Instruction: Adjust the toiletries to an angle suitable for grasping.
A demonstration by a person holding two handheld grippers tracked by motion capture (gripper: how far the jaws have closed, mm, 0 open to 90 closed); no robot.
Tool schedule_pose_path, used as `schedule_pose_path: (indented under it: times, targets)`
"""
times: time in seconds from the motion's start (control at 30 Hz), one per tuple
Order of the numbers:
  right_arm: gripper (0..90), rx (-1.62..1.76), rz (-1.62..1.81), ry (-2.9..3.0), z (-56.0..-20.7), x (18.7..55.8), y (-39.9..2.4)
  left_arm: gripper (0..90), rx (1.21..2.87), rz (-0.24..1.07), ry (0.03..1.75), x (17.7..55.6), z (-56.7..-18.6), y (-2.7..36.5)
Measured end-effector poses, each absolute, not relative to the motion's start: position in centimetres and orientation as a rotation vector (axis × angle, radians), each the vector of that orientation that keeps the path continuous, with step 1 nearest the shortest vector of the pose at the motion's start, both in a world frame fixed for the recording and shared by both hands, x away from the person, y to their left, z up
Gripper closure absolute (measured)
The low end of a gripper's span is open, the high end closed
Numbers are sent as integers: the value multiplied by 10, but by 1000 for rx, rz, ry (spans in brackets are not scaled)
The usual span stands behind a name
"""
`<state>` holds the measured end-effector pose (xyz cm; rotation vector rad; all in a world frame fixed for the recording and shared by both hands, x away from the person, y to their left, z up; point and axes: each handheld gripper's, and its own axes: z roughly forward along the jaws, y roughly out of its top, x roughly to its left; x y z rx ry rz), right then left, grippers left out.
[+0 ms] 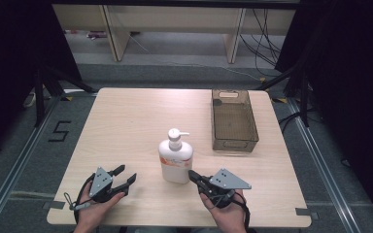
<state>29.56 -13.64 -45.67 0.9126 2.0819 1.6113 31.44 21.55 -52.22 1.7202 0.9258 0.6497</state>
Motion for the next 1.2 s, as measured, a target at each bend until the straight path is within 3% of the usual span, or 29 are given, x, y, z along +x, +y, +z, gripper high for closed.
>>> schedule_pose_path:
  times: [0.4,1.2]
  targets:
    - [900,937,1597,2062,-451,307,-117,422,1712,634,919,315,-523,216]
    - [900,975,1537,1958,-444,335,-128,401,1723,652,920,316,-522,216]
